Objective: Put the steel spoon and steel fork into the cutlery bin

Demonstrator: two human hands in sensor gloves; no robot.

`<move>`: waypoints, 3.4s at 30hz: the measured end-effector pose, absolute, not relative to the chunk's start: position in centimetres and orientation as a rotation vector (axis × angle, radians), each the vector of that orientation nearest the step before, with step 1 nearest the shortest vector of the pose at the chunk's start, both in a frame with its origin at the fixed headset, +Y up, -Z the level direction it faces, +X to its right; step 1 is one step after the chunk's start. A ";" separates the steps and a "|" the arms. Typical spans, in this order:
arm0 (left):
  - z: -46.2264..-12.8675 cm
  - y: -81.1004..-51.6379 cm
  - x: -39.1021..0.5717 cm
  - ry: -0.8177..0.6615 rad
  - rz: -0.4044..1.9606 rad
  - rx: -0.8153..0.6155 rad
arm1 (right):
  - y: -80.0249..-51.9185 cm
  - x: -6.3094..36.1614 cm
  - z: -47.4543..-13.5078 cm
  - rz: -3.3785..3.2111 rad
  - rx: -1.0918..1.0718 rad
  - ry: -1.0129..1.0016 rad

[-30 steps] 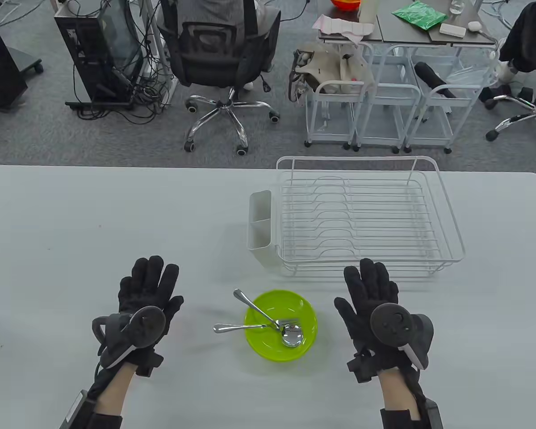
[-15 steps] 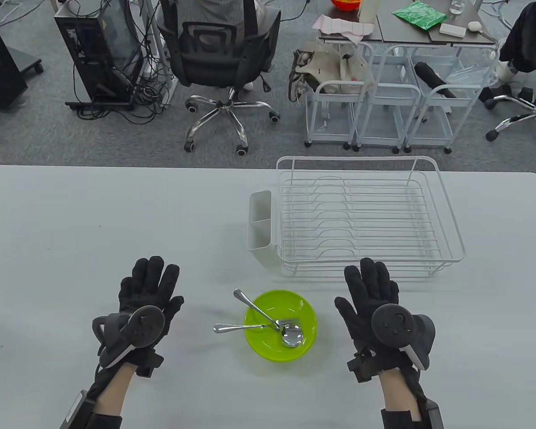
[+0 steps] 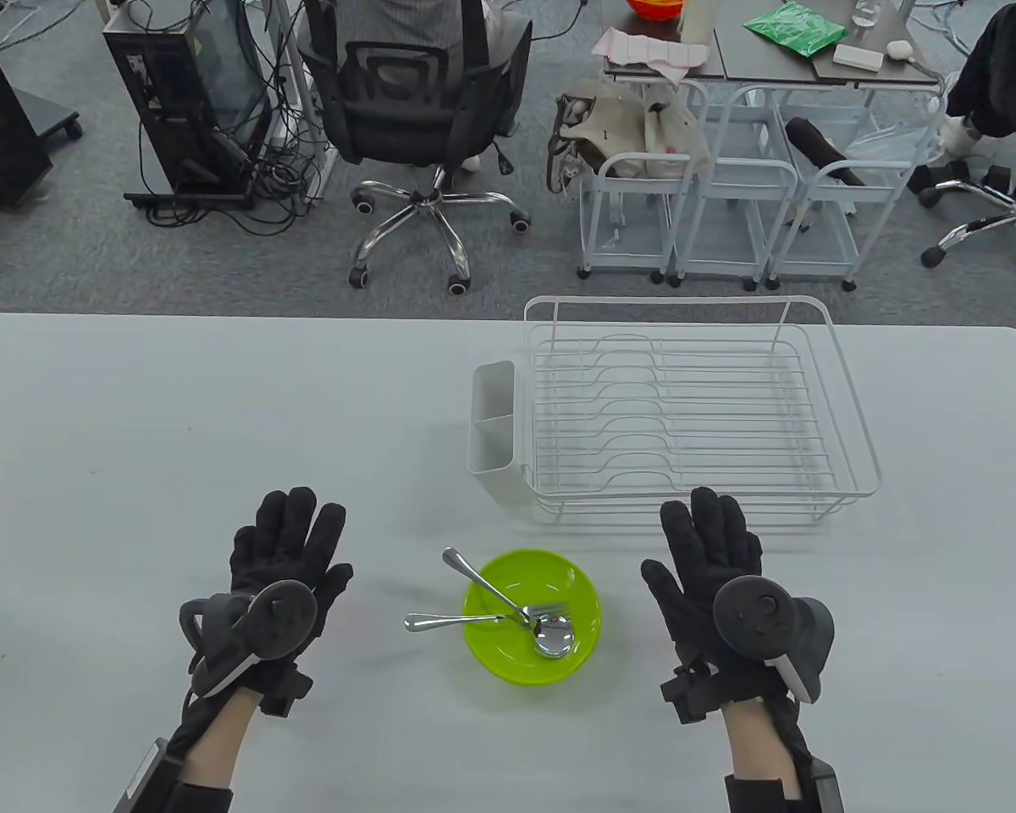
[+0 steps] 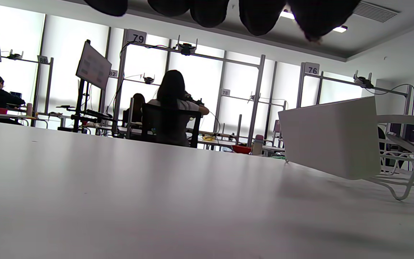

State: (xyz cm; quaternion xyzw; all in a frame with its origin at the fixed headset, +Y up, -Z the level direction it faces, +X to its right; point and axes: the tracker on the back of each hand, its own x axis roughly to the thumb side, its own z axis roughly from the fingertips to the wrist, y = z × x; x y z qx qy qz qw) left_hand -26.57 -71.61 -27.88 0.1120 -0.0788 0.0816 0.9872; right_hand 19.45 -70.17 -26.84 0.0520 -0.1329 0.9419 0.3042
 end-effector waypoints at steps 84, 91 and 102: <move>-38.0 -68.3 -20.5 -0.274 0.891 -0.407 | -69.0 21.9 -26.4 2.321 0.088 -0.429; -37.6 -63.9 -23.7 -0.240 0.925 -0.104 | -69.1 21.8 -26.3 2.316 0.088 -0.427; -38.6 -61.3 -23.6 -0.049 0.746 0.289 | -69.0 21.7 -26.3 2.303 0.100 -0.437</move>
